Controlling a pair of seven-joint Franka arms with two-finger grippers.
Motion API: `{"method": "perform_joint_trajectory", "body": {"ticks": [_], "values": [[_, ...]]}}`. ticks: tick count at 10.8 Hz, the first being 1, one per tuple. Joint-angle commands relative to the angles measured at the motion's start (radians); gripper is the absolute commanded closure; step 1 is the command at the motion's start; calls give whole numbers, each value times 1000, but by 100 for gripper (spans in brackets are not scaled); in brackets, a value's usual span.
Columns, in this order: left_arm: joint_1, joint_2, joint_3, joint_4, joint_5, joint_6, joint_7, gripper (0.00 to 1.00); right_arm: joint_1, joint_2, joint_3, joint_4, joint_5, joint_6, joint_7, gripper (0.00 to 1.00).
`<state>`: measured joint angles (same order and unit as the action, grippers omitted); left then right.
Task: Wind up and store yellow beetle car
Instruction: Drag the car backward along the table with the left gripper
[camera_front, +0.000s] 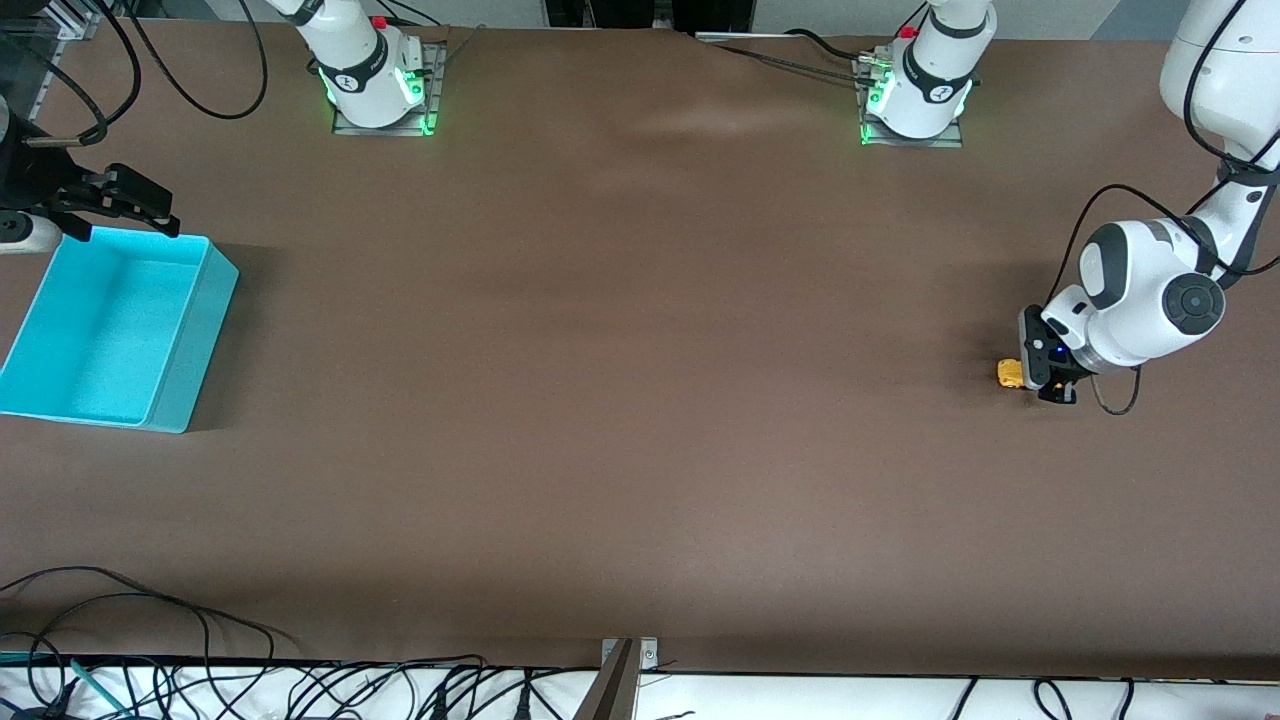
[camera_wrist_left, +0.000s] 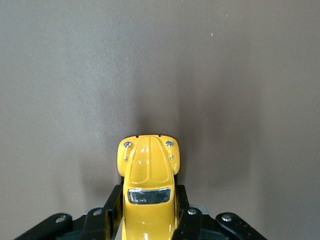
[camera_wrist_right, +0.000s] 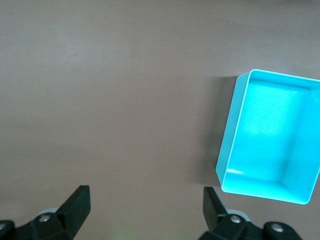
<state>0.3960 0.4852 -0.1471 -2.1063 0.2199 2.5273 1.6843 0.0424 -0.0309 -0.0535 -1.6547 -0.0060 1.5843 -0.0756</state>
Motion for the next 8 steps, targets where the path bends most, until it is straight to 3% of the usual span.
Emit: {"method": "perform_joint_trajectory", "body": {"ticks": [1,8], "values": [[33,55,-5,38,36,11,31,100,1,6,-5,21,18,-13,-13,0],[58,55,-5,40,36,11,40,100,-1,6,-6,20,18,-13,-13,0]]}}
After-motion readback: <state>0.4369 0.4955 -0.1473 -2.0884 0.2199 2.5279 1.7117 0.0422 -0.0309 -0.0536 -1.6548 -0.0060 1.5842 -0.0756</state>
